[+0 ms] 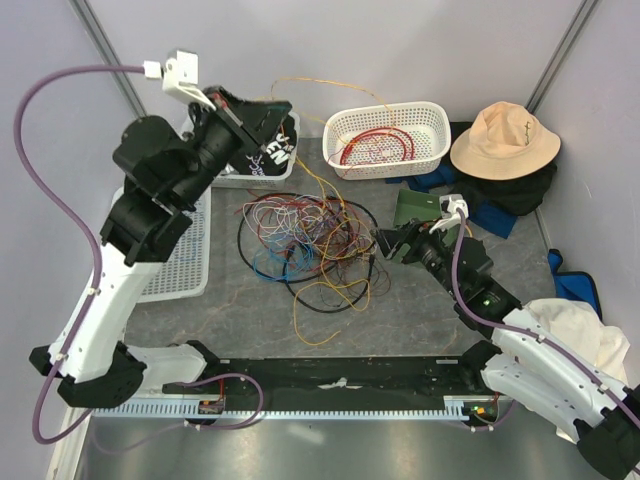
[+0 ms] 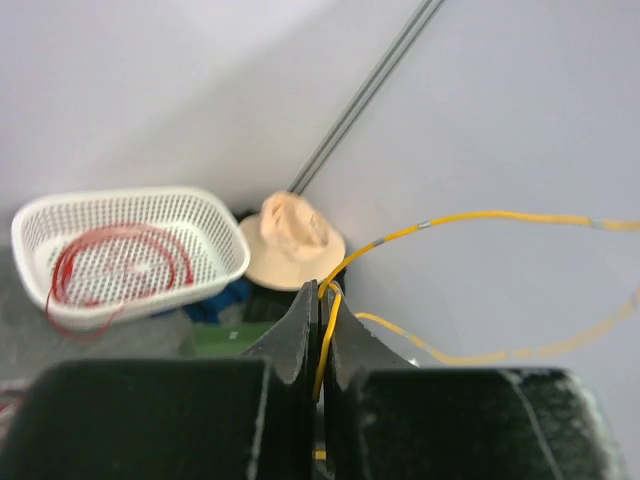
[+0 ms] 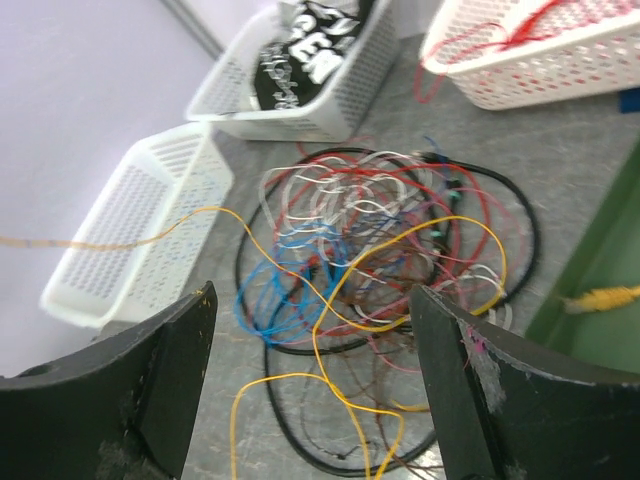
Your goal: Untangle the cables
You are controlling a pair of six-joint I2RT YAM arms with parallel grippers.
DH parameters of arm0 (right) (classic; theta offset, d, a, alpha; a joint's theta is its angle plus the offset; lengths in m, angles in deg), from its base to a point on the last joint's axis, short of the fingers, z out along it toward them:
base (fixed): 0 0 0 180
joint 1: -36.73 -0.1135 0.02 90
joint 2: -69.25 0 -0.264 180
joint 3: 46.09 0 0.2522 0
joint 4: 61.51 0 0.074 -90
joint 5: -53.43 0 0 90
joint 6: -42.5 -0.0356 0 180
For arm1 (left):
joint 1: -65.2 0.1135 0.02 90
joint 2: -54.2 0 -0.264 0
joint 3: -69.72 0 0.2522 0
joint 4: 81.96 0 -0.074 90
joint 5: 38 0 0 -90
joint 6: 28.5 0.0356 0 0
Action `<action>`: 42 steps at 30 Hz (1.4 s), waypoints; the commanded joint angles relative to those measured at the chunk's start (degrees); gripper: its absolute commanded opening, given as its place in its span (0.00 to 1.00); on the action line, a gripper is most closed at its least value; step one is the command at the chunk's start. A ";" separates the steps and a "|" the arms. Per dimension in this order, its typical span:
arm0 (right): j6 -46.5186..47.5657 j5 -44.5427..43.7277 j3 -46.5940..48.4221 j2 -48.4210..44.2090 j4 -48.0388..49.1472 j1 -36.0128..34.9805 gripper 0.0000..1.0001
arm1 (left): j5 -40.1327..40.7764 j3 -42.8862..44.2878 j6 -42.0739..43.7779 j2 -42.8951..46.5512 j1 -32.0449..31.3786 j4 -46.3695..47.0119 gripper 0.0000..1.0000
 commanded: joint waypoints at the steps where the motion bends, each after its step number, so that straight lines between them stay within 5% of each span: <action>1: 0.94 8.36 2.13 -1.82 6.96 -0.16 0.85 | -4.24 11.78 5.73 -5.09 -0.19 -3.52 0.02; 10: -1.78 23.66 5.73 3.43 22.50 -0.68 0.86 | -5.05 8.54 3.55 -6.33 -0.19 -3.79 0.02; 18: 0.58 24.55 8.89 14.50 29.38 -6.65 0.86 | -5.49 9.06 2.93 -6.95 -0.19 -3.87 0.02; 29: 6.03 14.18 11.19 29.90 32.55 -12.98 0.85 | -4.87 12.14 3.81 -6.42 -0.19 -4.93 0.02; 37: 4.28 6.28 12.33 39.66 44.84 -14.92 0.85 | -5.23 11.79 3.99 -5.98 -0.19 -5.10 0.02; 42: 3.48 -1.72 11.01 42.91 56.77 -15.62 0.76 | -4.26 9.95 4.07 -4.75 -0.19 -5.10 0.02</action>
